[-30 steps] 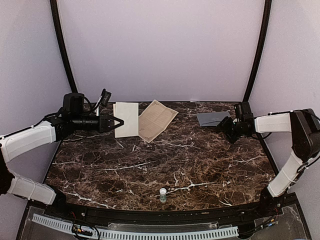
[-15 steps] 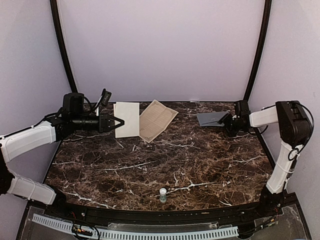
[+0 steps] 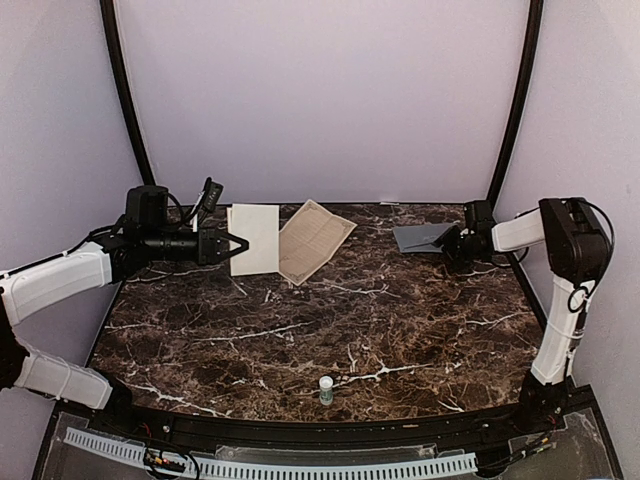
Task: Place the letter into the envelope and seal it
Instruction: Pick up the envelope from the center of the board.
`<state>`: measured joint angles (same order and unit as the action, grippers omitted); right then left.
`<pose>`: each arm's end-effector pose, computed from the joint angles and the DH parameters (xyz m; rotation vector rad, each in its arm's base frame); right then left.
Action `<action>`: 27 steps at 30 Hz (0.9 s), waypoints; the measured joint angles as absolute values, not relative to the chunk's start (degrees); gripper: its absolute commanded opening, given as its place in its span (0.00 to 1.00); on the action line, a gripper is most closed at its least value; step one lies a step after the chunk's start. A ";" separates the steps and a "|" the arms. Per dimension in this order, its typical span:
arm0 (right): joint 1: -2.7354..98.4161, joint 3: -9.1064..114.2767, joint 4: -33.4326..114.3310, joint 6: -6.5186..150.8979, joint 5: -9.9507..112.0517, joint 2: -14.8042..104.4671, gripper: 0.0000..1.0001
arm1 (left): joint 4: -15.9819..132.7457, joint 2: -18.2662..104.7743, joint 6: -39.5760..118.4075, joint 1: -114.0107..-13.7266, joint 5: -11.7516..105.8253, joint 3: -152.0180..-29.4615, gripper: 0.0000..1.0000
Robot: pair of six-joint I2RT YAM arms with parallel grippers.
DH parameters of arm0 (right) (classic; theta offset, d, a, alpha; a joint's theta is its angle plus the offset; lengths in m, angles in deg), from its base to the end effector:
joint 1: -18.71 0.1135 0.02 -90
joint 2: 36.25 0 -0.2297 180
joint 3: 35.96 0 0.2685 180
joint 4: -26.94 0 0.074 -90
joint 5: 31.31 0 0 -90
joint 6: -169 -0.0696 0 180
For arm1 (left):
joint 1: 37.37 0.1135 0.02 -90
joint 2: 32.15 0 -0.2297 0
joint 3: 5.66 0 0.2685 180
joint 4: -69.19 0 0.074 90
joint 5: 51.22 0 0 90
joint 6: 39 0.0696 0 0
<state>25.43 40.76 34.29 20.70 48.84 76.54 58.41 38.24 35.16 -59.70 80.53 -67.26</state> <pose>0.4252 0.0621 0.0692 0.9807 2.2378 0.7423 0.2848 -0.1671 0.2467 0.6242 1.8864 -1.1343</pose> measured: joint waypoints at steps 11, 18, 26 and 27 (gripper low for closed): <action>25.39 40.85 31.69 18.41 48.19 77.68 0.04 | 58.39 38.30 35.31 -59.70 80.23 -67.26 0.00; 25.33 40.76 30.44 17.38 48.43 76.98 0.00 | 58.39 38.30 35.42 -59.70 79.66 -67.26 0.00; 25.13 36.54 29.20 20.26 46.70 64.87 0.00 | 57.95 38.33 36.95 -59.70 77.12 -67.26 0.00; 25.13 36.24 29.72 21.42 46.03 62.42 0.00 | 57.84 38.35 37.15 -59.70 76.84 -67.26 0.00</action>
<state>25.13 36.24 29.72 21.42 46.03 62.42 57.84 38.35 37.15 -59.70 76.84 -67.26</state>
